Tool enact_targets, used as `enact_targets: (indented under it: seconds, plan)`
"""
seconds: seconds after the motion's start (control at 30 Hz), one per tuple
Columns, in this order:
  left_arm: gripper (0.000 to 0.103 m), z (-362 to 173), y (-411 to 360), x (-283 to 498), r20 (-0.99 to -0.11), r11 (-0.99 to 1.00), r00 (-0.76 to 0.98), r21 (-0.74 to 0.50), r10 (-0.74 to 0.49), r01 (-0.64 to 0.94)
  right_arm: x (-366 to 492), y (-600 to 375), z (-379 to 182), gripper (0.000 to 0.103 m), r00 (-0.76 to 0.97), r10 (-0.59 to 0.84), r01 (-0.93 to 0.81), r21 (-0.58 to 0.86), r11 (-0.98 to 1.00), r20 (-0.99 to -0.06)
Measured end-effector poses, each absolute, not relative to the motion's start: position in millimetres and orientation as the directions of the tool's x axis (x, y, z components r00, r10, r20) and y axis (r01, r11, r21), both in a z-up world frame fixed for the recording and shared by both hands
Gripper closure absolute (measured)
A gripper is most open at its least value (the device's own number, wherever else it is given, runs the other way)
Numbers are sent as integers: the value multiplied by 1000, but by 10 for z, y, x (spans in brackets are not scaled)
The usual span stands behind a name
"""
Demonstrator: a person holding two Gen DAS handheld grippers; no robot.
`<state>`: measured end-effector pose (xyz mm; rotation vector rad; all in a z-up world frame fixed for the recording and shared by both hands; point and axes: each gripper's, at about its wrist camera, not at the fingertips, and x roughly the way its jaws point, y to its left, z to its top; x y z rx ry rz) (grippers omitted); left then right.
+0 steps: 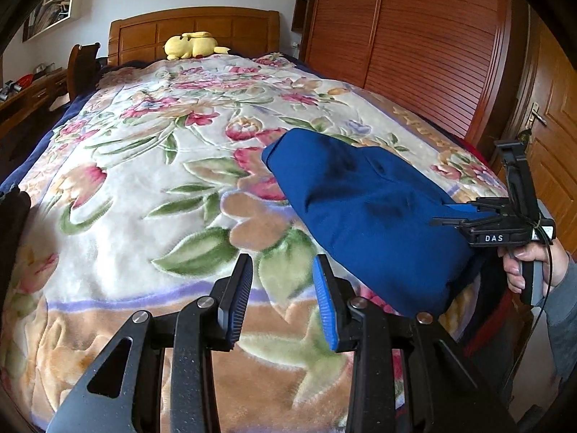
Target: Fold large clothes
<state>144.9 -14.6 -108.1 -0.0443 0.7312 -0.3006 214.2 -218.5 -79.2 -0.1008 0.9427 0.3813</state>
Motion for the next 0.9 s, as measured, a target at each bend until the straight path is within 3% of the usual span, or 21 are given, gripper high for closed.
enact_targets:
  seconds: [0.4, 0.5, 0.57, 0.63, 0.9]
  plan:
    - [67, -1122, -172, 1449, -658, 955, 695, -149, -289, 256, 2144, -2229, -850, 40, 531, 294, -367, 97, 925, -795]
    - [67, -1139, -183, 1455, -662, 955, 692, -148, -288, 257, 2100, -2194, -828, 55, 518, 312, -412, 87, 907, -797]
    - [67, -1144, -188, 1453, -662, 955, 691, -150, -290, 258, 2090, -2177, -777, 78, 520, 310, -432, 68, 899, -796]
    - [67, -1146, -198, 1456, -662, 954, 691, -151, -292, 258, 2069, -2171, -703, 86, 524, 318, -456, 55, 888, -790]
    - [67, -1137, -260, 1460, -659, 952, 690, -150, -298, 268, 1737, -2338, 8, 90, 671, 371, -476, 9, 879, -642]
